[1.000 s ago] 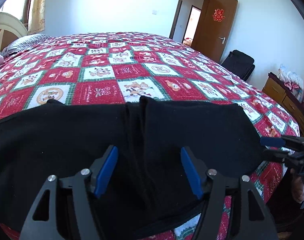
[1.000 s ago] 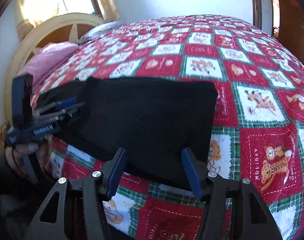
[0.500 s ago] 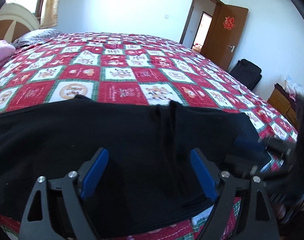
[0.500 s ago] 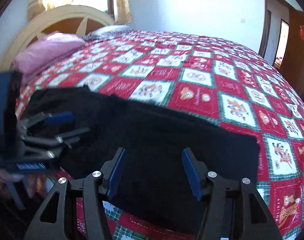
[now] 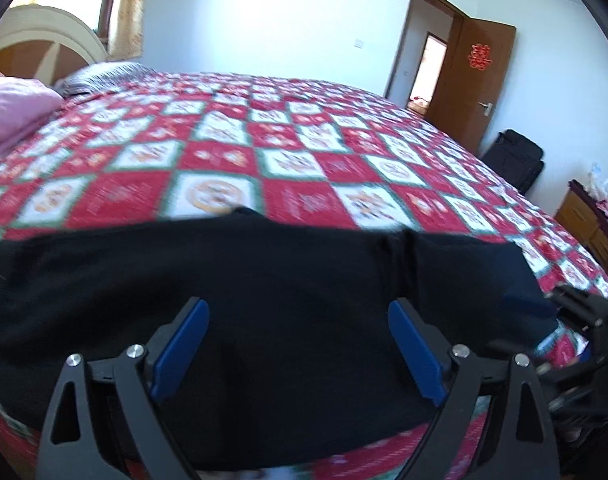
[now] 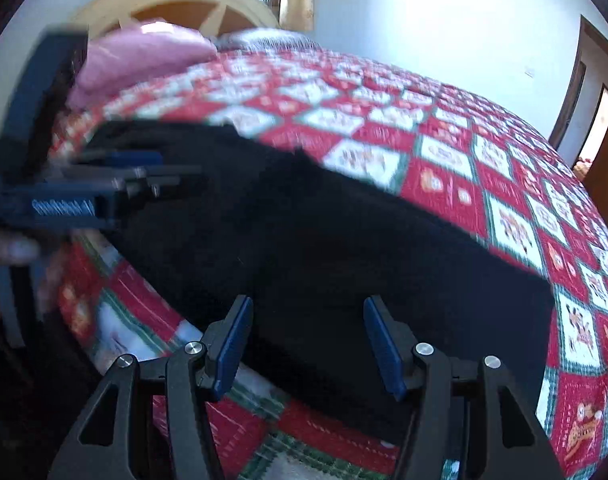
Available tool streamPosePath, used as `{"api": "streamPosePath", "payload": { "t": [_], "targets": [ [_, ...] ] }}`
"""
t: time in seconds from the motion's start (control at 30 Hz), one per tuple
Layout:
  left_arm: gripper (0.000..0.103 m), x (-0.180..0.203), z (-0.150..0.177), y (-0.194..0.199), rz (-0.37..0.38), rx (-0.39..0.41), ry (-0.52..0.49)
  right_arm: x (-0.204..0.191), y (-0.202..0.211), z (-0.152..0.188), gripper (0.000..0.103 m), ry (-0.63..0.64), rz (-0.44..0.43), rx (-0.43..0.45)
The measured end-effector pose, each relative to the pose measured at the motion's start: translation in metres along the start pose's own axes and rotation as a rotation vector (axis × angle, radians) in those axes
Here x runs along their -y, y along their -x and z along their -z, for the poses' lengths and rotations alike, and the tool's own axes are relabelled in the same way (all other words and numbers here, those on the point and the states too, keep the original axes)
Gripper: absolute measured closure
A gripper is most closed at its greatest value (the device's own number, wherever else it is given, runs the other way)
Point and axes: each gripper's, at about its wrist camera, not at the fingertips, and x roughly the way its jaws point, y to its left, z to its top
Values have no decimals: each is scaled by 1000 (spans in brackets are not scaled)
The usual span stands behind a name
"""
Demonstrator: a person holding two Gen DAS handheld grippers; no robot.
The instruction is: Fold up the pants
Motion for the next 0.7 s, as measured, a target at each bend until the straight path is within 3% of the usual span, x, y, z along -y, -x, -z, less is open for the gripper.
{"api": "streamPosePath", "payload": {
  "t": [0.17, 0.3, 0.37, 0.43, 0.53, 0.7],
  "targets": [
    [9, -51, -17, 17, -127, 42, 42, -1, -20, -32, 44, -56, -28, 12],
    [9, -108, -13, 30, -255, 42, 107, -6, -57, -40, 44, -109, -154, -47],
    [9, -138, -5, 35, -318, 33, 143, -19, -63, -40, 43, -42, -121, -9],
    [8, -163, 4, 36, -357, 7, 181, -29, -65, -39, 35, 13, -116, 0],
    [8, -198, 22, 31, -377, -39, 251, -30, -60, -38, 34, 23, -156, 13],
    [8, -205, 29, 30, -316, -13, 302, -18, -40, -40, 34, -57, -223, 60]
  ]
}}
